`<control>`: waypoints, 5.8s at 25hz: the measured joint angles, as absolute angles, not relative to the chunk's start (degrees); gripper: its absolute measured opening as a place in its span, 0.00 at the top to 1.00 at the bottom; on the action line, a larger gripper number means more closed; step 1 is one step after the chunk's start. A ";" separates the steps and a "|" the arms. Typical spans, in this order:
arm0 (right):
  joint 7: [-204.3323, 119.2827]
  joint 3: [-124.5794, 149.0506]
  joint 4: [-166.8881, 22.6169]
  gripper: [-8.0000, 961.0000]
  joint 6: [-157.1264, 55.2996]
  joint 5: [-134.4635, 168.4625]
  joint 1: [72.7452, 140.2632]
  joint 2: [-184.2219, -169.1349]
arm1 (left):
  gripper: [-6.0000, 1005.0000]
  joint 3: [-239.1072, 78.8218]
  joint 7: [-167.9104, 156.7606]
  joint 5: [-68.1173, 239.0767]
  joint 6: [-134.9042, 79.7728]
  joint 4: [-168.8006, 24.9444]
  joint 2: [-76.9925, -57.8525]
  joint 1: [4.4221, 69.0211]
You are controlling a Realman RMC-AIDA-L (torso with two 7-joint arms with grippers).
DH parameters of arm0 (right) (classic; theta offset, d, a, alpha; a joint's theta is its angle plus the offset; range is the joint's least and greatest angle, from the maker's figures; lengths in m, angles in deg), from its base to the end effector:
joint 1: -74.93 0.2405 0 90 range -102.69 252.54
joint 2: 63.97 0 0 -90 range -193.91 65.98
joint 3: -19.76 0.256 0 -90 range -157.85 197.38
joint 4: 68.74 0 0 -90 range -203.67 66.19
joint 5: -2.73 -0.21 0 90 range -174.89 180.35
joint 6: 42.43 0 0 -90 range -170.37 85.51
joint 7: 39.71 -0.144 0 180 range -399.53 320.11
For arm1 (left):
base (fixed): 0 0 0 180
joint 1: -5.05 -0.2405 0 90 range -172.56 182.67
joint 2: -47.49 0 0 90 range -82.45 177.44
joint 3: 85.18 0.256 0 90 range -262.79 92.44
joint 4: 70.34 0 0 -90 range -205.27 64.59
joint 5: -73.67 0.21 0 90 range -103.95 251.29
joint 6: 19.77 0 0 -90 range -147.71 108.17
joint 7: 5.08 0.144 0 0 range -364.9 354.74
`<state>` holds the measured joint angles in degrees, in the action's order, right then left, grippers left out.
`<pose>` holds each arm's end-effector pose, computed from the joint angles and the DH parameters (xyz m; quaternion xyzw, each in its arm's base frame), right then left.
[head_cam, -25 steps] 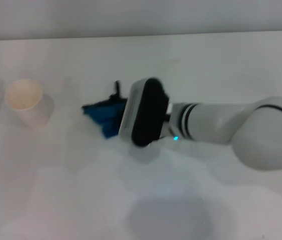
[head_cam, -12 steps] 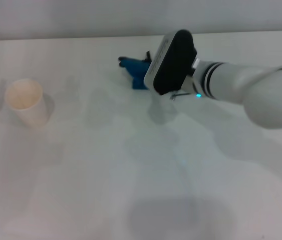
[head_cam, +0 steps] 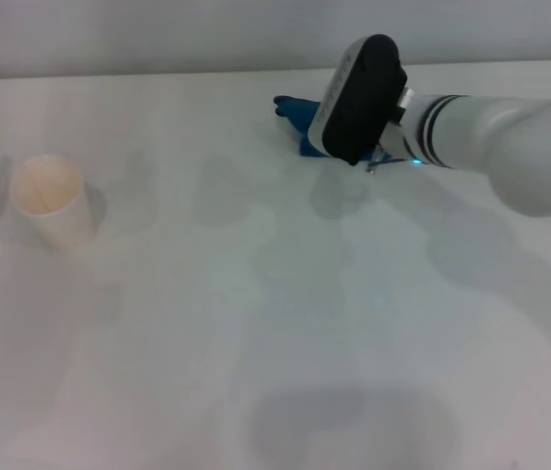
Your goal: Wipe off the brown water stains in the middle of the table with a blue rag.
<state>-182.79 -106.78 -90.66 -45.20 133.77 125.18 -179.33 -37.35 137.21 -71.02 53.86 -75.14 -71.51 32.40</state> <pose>0.2400 0.4443 -0.0831 -0.8969 0.0472 -0.1356 0.4183 -0.3286 0.3415 0.0264 -0.6332 -0.3083 -0.4448 0.5533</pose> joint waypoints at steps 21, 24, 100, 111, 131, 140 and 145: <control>-182.79 -107.10 -117.04 0.93 -66.18 144.32 117.96 -179.72 | 0.14 -37.57 137.22 -71.10 53.88 -75.17 -71.51 32.74; -182.79 -108.18 -118.75 0.93 -68.38 144.28 117.16 -179.87 | 0.14 -37.68 137.21 -71.09 53.87 -75.17 -71.51 32.74; -181.73 -37.19 -124.82 0.21 -90.10 99.07 94.48 -178.99 | 0.14 -37.72 137.22 -71.38 53.84 -75.34 -71.40 31.66; -130.21 -10.40 -96.21 0.24 -114.12 63.25 94.86 -179.34 | 0.14 -37.71 137.22 -71.88 53.36 -76.63 -71.33 31.54; -66.28 -9.88 -73.29 0.24 -108.18 44.96 98.54 -179.87 | 0.14 -37.01 132.41 -69.46 50.97 -75.94 -71.74 31.18; -65.91 -9.85 -72.71 0.24 -107.81 44.91 98.58 -179.88 | 0.14 -37.01 129.02 -66.91 51.50 -75.24 -71.78 29.99; -65.89 -9.85 -72.65 0.24 -107.81 44.91 98.36 -179.86 | 0.14 -37.02 129.00 -66.99 51.51 -75.24 -71.83 30.00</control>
